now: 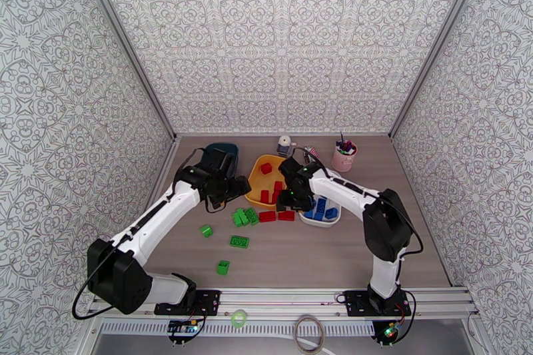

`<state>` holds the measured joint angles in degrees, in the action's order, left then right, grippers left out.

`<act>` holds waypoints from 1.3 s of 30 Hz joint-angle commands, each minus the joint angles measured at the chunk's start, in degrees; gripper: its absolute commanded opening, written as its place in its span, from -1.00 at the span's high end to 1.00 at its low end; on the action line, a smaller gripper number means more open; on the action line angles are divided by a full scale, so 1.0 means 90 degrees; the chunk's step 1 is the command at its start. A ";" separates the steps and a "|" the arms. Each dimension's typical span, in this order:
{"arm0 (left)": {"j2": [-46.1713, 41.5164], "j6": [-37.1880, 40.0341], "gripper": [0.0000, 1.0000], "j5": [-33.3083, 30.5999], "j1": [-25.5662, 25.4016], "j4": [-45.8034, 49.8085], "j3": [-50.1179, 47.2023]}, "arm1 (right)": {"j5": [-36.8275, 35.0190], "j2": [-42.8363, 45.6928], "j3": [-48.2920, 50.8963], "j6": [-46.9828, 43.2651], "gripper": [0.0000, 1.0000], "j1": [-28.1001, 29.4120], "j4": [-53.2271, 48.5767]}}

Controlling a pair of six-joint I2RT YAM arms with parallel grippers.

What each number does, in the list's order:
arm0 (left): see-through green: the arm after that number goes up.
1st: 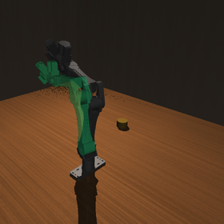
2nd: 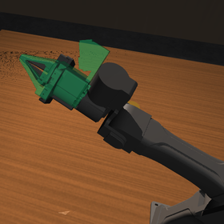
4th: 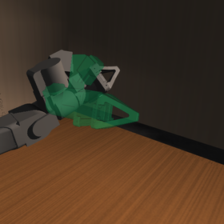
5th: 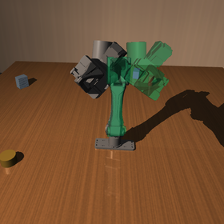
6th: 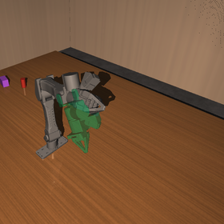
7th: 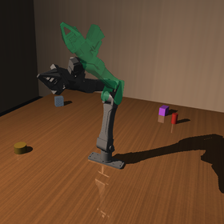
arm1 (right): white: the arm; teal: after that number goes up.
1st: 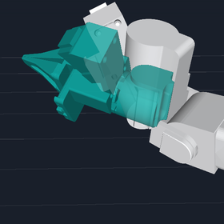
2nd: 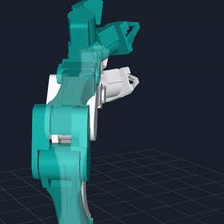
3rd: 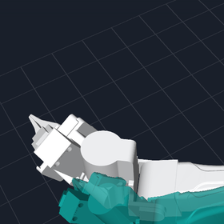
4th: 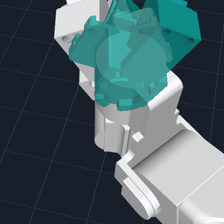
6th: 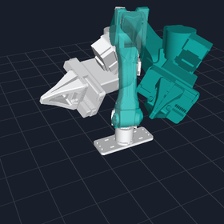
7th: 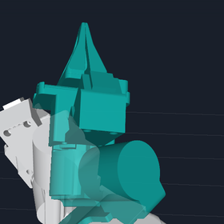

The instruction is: Sort the legos into containers by color

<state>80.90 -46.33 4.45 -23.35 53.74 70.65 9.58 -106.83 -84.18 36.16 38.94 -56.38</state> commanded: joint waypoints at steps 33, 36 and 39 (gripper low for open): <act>-0.0715 -0.0348 -0.75 -0.0048 0.0051 -0.0121 -0.0605 | -0.0734 -0.0098 -0.0295 -0.1917 -0.32 0.0504 -0.0311; -0.0718 -0.0341 -0.76 -0.0054 0.0051 -0.0082 -0.0624 | -0.0699 -0.0194 -0.0319 -0.2146 -0.34 0.0599 -0.0232; -0.0688 -0.0335 -0.75 -0.0056 0.0066 -0.0072 -0.0617 | -0.0702 -0.0391 -0.0501 -0.2323 -0.35 0.0643 -0.0240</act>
<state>75.48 -48.49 4.40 -22.98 52.88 65.76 3.42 -108.40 -86.26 18.28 44.07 -59.20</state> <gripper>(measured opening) 0.877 0.675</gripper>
